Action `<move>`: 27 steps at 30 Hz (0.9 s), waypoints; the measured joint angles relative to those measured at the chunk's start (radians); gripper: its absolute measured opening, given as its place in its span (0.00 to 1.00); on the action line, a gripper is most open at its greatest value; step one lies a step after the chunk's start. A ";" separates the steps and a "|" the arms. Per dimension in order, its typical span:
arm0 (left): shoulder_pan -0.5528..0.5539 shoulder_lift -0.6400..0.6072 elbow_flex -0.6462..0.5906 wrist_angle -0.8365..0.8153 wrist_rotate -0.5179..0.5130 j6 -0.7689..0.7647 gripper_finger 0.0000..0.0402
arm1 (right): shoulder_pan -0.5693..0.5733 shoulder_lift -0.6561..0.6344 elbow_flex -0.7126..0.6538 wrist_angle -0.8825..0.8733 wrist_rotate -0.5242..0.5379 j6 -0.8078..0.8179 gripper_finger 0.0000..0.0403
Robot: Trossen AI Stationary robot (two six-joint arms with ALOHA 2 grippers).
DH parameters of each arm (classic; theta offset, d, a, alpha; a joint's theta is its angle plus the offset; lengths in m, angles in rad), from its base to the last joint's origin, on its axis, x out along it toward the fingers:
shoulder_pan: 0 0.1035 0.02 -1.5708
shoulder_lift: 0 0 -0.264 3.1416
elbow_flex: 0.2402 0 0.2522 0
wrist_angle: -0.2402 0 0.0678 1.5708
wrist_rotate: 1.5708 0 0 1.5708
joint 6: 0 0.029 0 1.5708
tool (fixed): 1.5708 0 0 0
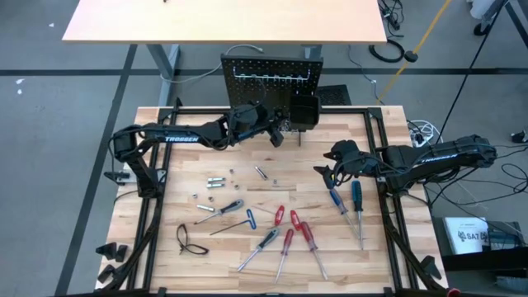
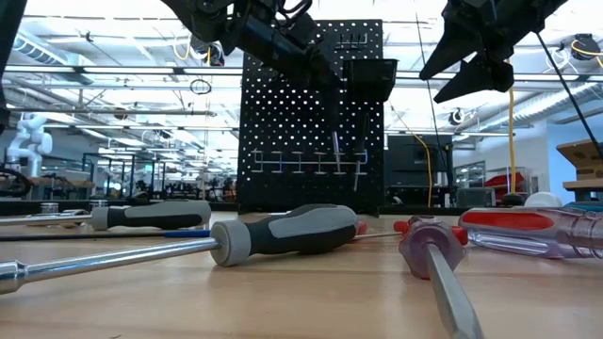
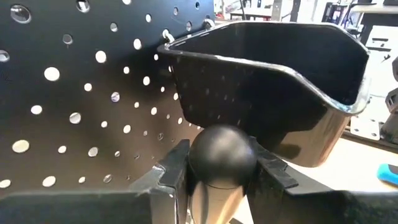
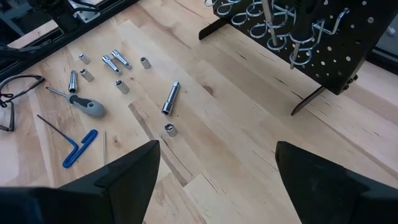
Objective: Hang tools onto peg board
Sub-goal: Hang the black screwdriver on the pegboard
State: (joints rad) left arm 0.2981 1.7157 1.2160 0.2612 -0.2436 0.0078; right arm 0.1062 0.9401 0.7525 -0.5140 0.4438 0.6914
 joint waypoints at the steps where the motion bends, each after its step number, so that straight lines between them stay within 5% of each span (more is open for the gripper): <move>1: 0.000 0.000 0.000 -0.003 0.000 0.000 0.28 | 0.000 0.000 0.000 0.001 0.000 0.000 0.77; 6: 0.000 0.000 0.001 -0.005 0.000 -0.001 0.30 | 0.000 0.000 0.000 0.001 0.000 0.000 0.77; 15: 0.000 0.003 -0.002 -0.022 0.000 -0.001 0.62 | 0.000 0.000 0.000 0.002 0.000 0.004 0.77; 27: 0.000 0.003 -0.002 -0.020 0.000 -0.002 0.63 | 0.000 0.000 0.000 0.002 -0.004 0.004 0.77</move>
State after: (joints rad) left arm 0.2985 1.7184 1.2144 0.2411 -0.2436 0.0059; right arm 0.1066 0.9401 0.7525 -0.5125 0.4403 0.6956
